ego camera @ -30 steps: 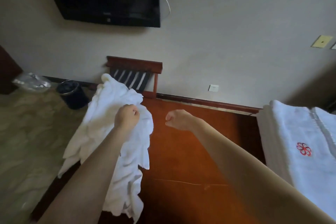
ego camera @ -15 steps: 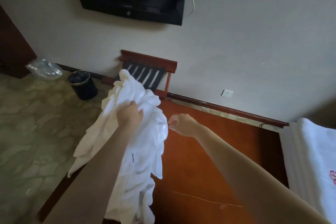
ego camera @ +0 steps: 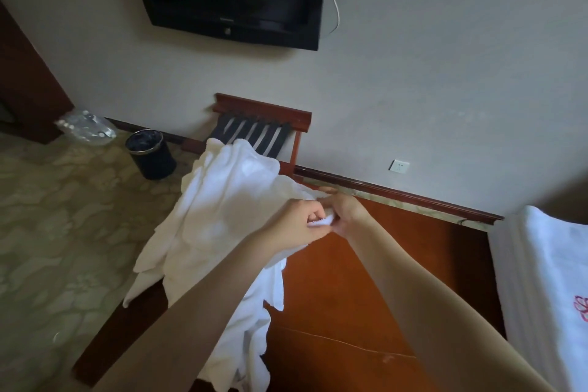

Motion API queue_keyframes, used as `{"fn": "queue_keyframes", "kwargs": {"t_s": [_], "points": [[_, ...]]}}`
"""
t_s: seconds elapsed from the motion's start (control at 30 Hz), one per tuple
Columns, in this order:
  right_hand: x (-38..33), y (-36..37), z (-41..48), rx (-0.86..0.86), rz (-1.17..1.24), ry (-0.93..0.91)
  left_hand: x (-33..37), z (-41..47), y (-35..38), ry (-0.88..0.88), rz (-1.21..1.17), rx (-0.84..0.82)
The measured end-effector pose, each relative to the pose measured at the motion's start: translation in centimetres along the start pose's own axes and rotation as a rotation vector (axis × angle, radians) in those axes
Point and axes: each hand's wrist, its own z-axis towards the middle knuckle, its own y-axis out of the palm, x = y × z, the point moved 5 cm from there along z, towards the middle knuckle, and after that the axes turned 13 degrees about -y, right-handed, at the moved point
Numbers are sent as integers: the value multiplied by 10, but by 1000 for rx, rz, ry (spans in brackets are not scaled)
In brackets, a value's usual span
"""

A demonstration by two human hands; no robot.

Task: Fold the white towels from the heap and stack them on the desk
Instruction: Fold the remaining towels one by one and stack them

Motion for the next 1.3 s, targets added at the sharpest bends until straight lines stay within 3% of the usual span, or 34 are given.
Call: {"fn": "queue_keyframes", "kwargs": {"t_s": [0.13, 0.23, 0.33, 0.5, 0.73, 0.87, 0.93, 1.03, 1.13, 1.2, 1.3], "points": [[-7, -39, -8, 125, 159, -92, -6, 5, 6, -54, -120, -7], [-12, -73, -28, 206, 84, -187, -12, 14, 11, -62, 44, 157], [-10, -105, -54, 169, -10, -271, -15, 24, 26, -32, 234, 289], [1, -185, -94, 271, -253, -283, -37, 29, 93, -255, 342, -140], [70, -292, -142, 437, -901, 16, -28, -17, 207, -332, 219, -545], [104, -315, -168, 223, -1225, 259, -16, -36, 250, -350, 306, -582], [111, -317, -174, 148, -1428, 331, -13, -40, 252, -361, 537, -400], [103, -311, -173, 235, -1570, 85, 10, -47, 250, -211, 712, -20], [101, -296, -165, 126, -1533, -139, 16, -57, 279, -249, 593, -148], [113, -289, -162, -27, -1488, -62, 10, -66, 299, -303, 637, -263], [136, -290, -168, -185, -1432, 141, -1, -69, 309, -231, 737, -276]]}}
